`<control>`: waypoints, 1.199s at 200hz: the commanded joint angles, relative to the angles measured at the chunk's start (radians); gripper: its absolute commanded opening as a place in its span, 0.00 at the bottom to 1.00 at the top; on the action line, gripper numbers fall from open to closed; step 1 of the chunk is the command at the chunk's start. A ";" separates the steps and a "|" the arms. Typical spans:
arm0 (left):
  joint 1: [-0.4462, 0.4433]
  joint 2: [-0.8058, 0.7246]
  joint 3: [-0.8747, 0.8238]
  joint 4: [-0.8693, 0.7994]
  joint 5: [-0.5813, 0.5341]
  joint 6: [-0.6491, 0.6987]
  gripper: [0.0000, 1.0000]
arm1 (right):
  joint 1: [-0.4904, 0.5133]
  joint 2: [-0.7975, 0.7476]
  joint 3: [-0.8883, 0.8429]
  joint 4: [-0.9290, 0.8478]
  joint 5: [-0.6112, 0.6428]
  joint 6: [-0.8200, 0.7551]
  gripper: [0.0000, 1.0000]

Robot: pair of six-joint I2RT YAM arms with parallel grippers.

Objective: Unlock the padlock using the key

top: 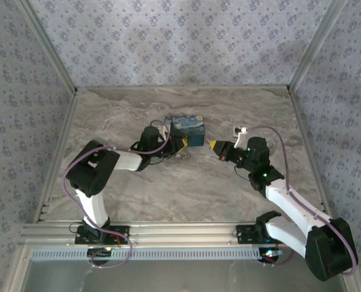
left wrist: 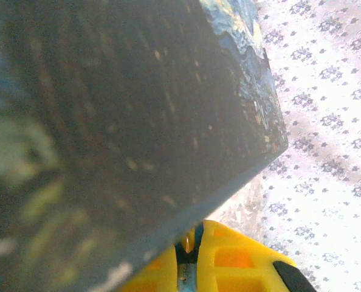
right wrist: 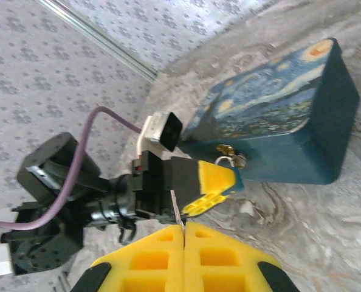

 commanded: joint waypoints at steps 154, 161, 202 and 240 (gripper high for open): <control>0.002 0.026 0.067 0.120 0.016 -0.106 0.04 | 0.076 0.363 -0.093 0.529 0.065 0.240 0.00; 0.003 0.026 0.066 0.125 0.016 -0.109 0.04 | 0.087 0.391 -0.090 0.551 0.071 0.245 0.00; 0.002 0.025 0.058 0.148 0.017 -0.121 0.04 | 0.134 0.557 -0.072 0.697 0.105 0.322 0.00; 0.002 0.026 0.055 0.166 0.020 -0.129 0.04 | 0.159 0.658 -0.055 0.794 0.115 0.372 0.00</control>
